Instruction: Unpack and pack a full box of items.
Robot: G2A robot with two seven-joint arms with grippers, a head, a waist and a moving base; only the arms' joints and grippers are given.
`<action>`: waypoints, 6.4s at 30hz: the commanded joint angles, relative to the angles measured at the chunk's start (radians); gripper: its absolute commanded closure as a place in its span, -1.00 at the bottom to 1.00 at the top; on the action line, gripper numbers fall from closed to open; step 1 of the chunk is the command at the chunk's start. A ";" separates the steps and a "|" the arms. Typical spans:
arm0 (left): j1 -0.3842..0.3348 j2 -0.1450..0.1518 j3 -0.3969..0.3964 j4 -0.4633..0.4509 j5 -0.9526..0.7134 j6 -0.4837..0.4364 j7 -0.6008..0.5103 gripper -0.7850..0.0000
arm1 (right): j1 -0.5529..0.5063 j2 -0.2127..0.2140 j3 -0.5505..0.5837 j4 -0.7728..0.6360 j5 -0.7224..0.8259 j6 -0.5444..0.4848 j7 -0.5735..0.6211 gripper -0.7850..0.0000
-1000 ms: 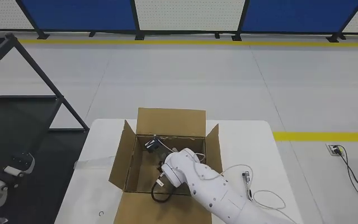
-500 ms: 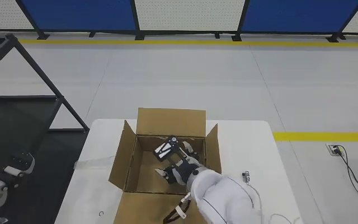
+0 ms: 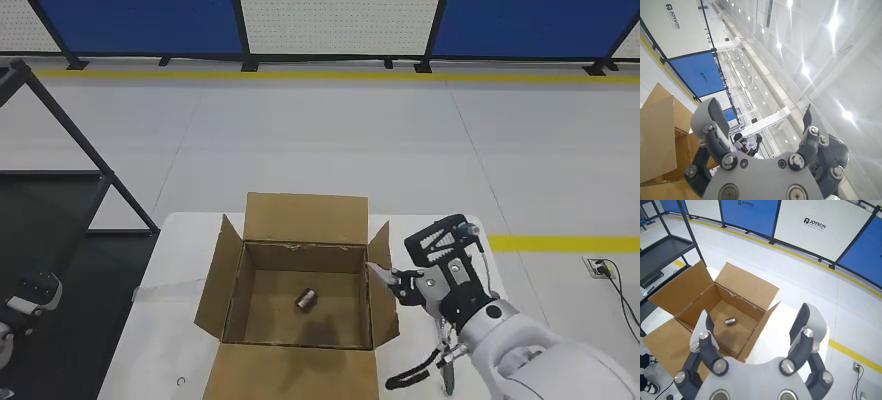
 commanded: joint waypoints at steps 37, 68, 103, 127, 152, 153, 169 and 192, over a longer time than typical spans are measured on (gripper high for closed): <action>0.000 0.000 0.000 0.000 0.000 0.000 0.000 -1.00 | -0.140 0.078 0.332 0.512 0.180 -0.223 0.278 -1.00; 0.000 0.000 0.000 0.000 0.000 0.000 0.000 -1.00 | -0.036 0.095 0.143 0.789 0.060 -0.085 0.236 -0.08; 0.000 0.000 0.000 0.000 0.000 0.000 0.000 -1.00 | -0.130 0.146 0.261 0.118 0.294 -0.044 0.283 1.00; 0.000 0.000 0.000 0.000 0.000 0.000 0.000 -1.00 | -0.046 0.144 0.074 0.007 0.262 0.060 0.178 1.00; 0.000 0.000 0.000 0.000 0.000 0.000 0.000 -1.00 | 0.593 0.018 -0.615 0.718 0.394 0.215 0.093 1.00; 0.000 0.000 0.000 0.000 0.000 0.000 0.000 -1.00 | 0.595 0.014 -0.626 0.753 0.400 0.216 0.085 1.00; 0.000 0.000 0.000 0.000 0.000 0.000 0.000 -1.00 | 0.634 -0.053 -0.753 1.124 0.375 0.225 0.039 1.00; 0.000 0.000 0.000 0.000 0.000 0.000 0.000 -1.00 | 0.742 -0.201 -0.875 1.473 0.381 0.259 0.047 0.57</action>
